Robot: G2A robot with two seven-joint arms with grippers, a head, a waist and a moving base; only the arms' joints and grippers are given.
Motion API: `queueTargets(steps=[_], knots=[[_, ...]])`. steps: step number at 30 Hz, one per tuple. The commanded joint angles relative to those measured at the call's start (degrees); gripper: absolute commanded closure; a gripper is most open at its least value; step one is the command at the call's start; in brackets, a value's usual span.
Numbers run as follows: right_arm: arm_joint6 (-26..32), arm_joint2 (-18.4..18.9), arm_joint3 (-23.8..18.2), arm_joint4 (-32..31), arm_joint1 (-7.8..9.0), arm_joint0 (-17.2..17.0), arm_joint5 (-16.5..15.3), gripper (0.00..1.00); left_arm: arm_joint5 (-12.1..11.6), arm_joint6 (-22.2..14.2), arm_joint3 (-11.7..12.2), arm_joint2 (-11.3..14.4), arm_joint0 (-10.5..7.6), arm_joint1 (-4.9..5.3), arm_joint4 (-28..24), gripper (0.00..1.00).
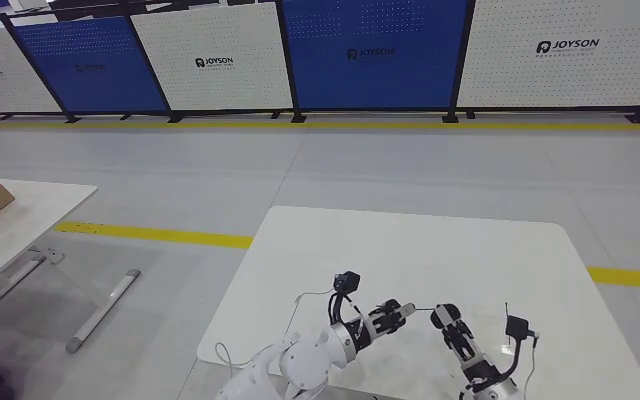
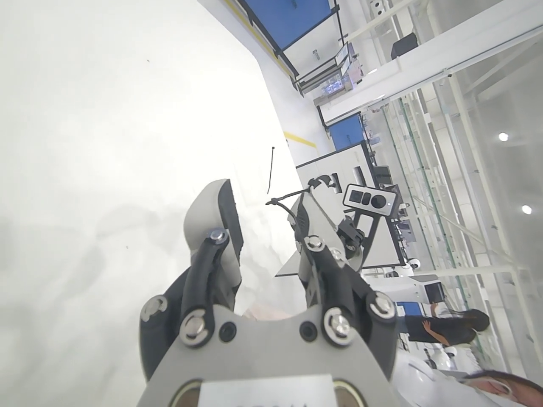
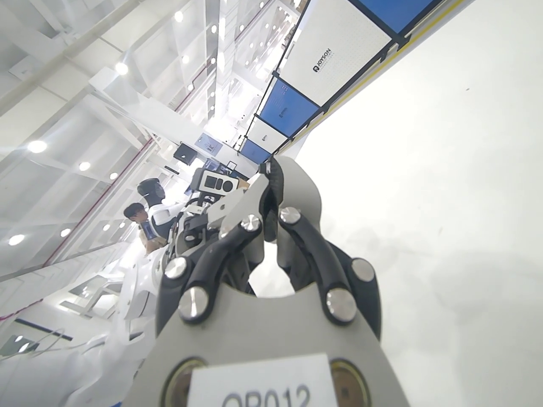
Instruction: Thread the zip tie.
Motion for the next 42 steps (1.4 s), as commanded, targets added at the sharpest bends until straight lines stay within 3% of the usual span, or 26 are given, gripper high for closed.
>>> queueTargets(steps=[1, 3, 4, 5, 6, 15, 20, 27, 33, 36, 42], knots=[[-0.2, 0.0, 0.0, 0.4, -0.05, 0.1, 0.0, 1.00, -0.2, 1.4, -0.2, 0.2, 0.25, -0.05, 0.9, 0.67], [-0.6, 0.0, 0.1, 1.0, -0.13, 0.1, 0.0, 1.00, -0.5, 2.6, -0.3, 0.1, 0.46, -0.11, 1.1, 0.62], [-0.7, 0.0, 0.2, 1.3, -0.16, 0.1, 0.0, 1.00, -0.7, 3.3, -0.4, 0.1, 0.57, -0.14, 1.3, 0.54], [-0.9, 0.1, 0.3, 1.6, -0.22, 0.1, 0.0, 1.00, -0.7, 3.4, -0.4, 0.2, 0.63, -0.16, 1.2, 0.24], [-1.0, 0.1, 0.4, 1.8, -0.25, 0.2, 0.0, 1.00, -0.7, 3.4, -0.4, 0.2, 0.63, -0.16, 1.2, 0.00], [-1.3, 0.6, 1.1, 1.8, -0.58, 0.1, 0.0, 1.00, -0.7, 3.4, -0.4, 0.2, 0.63, -0.16, 1.2, 0.00], [-1.4, 0.7, 1.2, 1.7, -0.71, 0.2, 0.5, 1.00, -0.9, 8.9, 0.0, 1.2, 1.02, -0.36, 7.1, 0.00], [-1.4, 0.7, 1.2, 1.7, -0.71, 0.2, 0.5, 1.00, -0.9, 9.0, -0.1, 1.7, 0.99, -0.45, 7.8, 0.00], [-2.1, 0.6, 1.3, 0.3, -1.06, 0.4, 1.4, 1.00, 1.1, 12.1, 0.1, 3.6, 0.44, -0.83, 14.5, 0.00], [-2.3, 0.5, 1.3, -0.2, -1.23, 0.4, 1.4, 1.00, 2.2, 12.5, 0.0, 4.2, 0.13, -1.13, 14.8, 0.00], [-2.3, 0.5, 1.3, -0.2, -1.23, 0.4, 1.4, 1.00, 2.2, 12.5, 0.0, 4.2, 0.13, -1.13, 14.8, 0.00]])
